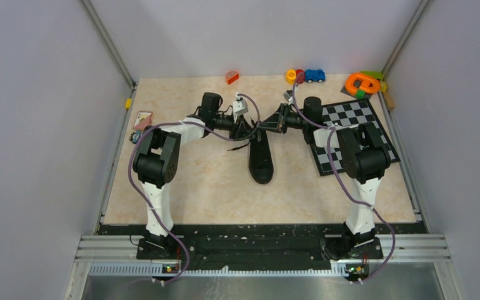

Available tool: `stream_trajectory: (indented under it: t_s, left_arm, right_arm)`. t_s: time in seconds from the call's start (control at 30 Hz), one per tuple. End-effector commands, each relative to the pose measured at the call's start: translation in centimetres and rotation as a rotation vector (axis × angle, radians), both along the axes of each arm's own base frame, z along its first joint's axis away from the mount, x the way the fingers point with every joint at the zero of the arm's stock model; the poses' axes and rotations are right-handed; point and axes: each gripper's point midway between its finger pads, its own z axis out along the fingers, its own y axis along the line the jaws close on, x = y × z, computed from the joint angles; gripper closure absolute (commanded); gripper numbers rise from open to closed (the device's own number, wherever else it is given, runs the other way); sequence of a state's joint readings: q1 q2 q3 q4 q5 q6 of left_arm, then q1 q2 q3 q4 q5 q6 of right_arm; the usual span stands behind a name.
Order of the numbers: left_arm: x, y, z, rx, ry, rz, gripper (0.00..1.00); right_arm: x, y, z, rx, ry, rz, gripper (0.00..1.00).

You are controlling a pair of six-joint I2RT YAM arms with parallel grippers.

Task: Tie the shoes
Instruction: Wrap the shoelace around the shoelace.

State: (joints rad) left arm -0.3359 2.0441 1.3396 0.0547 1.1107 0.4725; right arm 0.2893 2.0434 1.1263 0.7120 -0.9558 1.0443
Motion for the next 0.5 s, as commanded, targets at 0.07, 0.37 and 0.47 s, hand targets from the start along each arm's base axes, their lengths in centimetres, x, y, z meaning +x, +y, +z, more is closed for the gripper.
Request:
stream_trajectory:
  t_s: [0.07,0.37,0.47]
  left_arm:
    - [0.46,-1.24,2.97,-0.057,-0.05,-0.048,0.79]
    - [0.14,-1.45,3.26,-0.051,0.026,-0.065,0.99]
    - [-0.02,-1.4,3.38,-0.051,0.024,-0.07,1.0]
  right_arm:
    - [0.54,-0.12,1.35,0.022,-0.071,0.01,1.0]
    - [0.35,-0.19,0.89,0.015,-0.067,0.004,0.81]
    - [0.4,-0.24,0.77,0.013,-0.065,0.002,0.75]
